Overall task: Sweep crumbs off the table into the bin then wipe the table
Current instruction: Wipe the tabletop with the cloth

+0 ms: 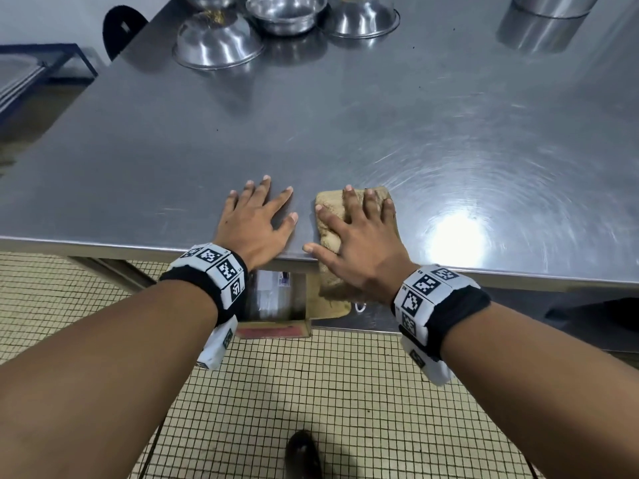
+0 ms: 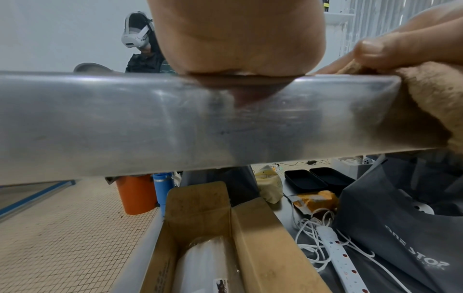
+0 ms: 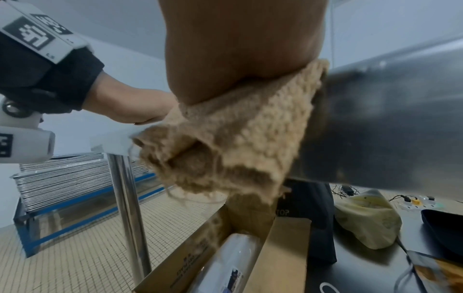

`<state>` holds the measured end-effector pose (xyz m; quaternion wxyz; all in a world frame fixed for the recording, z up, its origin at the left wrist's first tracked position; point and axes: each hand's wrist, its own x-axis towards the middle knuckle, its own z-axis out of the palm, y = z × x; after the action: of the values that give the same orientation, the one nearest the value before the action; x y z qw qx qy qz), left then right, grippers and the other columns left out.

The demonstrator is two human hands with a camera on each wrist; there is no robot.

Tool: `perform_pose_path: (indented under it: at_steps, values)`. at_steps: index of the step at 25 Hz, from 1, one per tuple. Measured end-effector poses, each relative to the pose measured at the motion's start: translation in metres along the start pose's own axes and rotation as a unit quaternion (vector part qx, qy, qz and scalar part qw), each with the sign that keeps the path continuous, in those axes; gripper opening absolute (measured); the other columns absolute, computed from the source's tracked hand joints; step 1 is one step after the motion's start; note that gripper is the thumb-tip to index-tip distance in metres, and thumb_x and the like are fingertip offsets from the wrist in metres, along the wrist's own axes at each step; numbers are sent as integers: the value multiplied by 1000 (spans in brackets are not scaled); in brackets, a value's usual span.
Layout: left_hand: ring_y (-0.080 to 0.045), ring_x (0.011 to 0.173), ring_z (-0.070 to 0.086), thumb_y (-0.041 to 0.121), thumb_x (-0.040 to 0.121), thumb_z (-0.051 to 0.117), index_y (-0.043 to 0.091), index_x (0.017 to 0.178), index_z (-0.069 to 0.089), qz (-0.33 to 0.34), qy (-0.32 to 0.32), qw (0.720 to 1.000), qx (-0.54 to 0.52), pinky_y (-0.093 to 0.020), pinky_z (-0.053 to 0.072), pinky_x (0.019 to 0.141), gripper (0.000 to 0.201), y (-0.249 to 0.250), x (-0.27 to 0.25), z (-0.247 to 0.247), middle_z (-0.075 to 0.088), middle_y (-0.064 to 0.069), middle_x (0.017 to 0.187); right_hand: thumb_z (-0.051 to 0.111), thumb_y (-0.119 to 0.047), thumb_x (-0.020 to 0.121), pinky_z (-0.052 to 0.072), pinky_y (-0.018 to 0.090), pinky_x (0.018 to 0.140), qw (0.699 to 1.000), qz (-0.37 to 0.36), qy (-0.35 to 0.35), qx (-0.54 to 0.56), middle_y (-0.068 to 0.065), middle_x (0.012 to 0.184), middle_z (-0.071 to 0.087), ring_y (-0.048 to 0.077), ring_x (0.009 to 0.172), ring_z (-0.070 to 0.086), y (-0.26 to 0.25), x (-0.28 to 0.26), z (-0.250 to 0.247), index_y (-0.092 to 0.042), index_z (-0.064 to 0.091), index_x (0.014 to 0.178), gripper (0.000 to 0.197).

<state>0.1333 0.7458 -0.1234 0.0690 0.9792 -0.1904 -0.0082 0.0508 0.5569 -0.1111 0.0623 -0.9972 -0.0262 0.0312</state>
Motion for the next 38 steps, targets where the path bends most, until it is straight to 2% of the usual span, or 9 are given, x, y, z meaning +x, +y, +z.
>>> perform_pose_path:
  at_steps: [6, 12, 16, 19, 25, 29, 32, 36, 38]
  values:
    - [-23, 150, 6, 59, 96, 28, 40, 151, 22, 4, 0, 1000, -14, -44, 1, 121, 59, -7, 9, -1, 9, 0, 163, 21, -76, 86, -3, 62, 114, 1000, 3, -15, 20, 11, 161, -2, 42, 146, -2, -1, 38, -3, -44, 17, 149, 70]
    - [-22, 150, 4, 60, 95, 28, 41, 152, 21, 5, -13, 1000, -17, -44, -1, 121, 60, -8, 16, -4, 7, 1, 164, 19, -83, 81, 0, 61, 115, 999, 6, -28, 24, 9, 162, -1, 40, 146, -1, 12, 72, -10, -44, 17, 148, 77]
    - [-24, 150, 6, 57, 96, 31, 39, 151, 26, 3, -3, 1000, -19, -45, 0, 121, 58, -6, 22, -12, 9, -1, 163, 12, -81, 82, -1, 57, 117, 996, 57, 21, 73, 7, 162, 3, 35, 147, -3, 3, 66, -14, -41, 14, 150, 79]
    - [-25, 150, 5, 54, 96, 33, 38, 151, 26, -9, -2, 999, -35, -46, 0, 121, 57, 9, 27, -8, 9, -1, 163, 8, -78, 84, -5, 56, 117, 992, 104, 20, 73, 9, 162, 0, 35, 147, -6, -8, 54, -8, -39, 11, 152, 78]
    - [-25, 150, 3, 55, 95, 30, 41, 151, 22, -29, 1, 999, -24, -46, -2, 121, 58, 19, 28, 1, 8, 1, 164, 13, -71, 89, -8, 52, 118, 993, 95, 13, 65, 8, 162, -7, 32, 147, -12, 1, 29, 0, -38, 3, 152, 72]
    - [-25, 150, 6, 56, 95, 30, 42, 150, 23, -42, 0, 999, -8, -45, -1, 121, 57, 21, 28, 1, 10, 1, 163, 11, -72, 88, -7, 50, 118, 995, 85, 17, 47, 6, 162, -6, 31, 147, -11, 27, -4, 4, -39, 2, 152, 72]
    - [-26, 149, 9, 52, 97, 32, 40, 150, 28, -50, 10, 999, 0, -46, 1, 121, 55, 27, 23, -2, 14, -1, 163, 10, -72, 87, -7, 48, 119, 995, 94, 8, 26, 5, 162, -8, 28, 147, -14, 66, -37, 0, -39, 1, 152, 73]
    - [-27, 149, 9, 50, 97, 33, 37, 150, 30, -47, 11, 999, -17, -46, 2, 121, 54, 51, 17, -3, 15, -2, 163, 4, -72, 85, -7, 46, 119, 991, 133, -4, 31, 3, 161, -14, 25, 147, -18, 130, -72, -10, -39, -3, 151, 75]
    - [-26, 150, 8, 52, 97, 30, 38, 151, 27, -30, 7, 999, -19, -45, 2, 121, 55, 73, 17, -1, 13, -2, 163, 6, -72, 84, -6, 45, 120, 987, 157, -8, 34, 2, 162, -11, 24, 147, -15, 159, -79, -16, -40, -1, 151, 75]
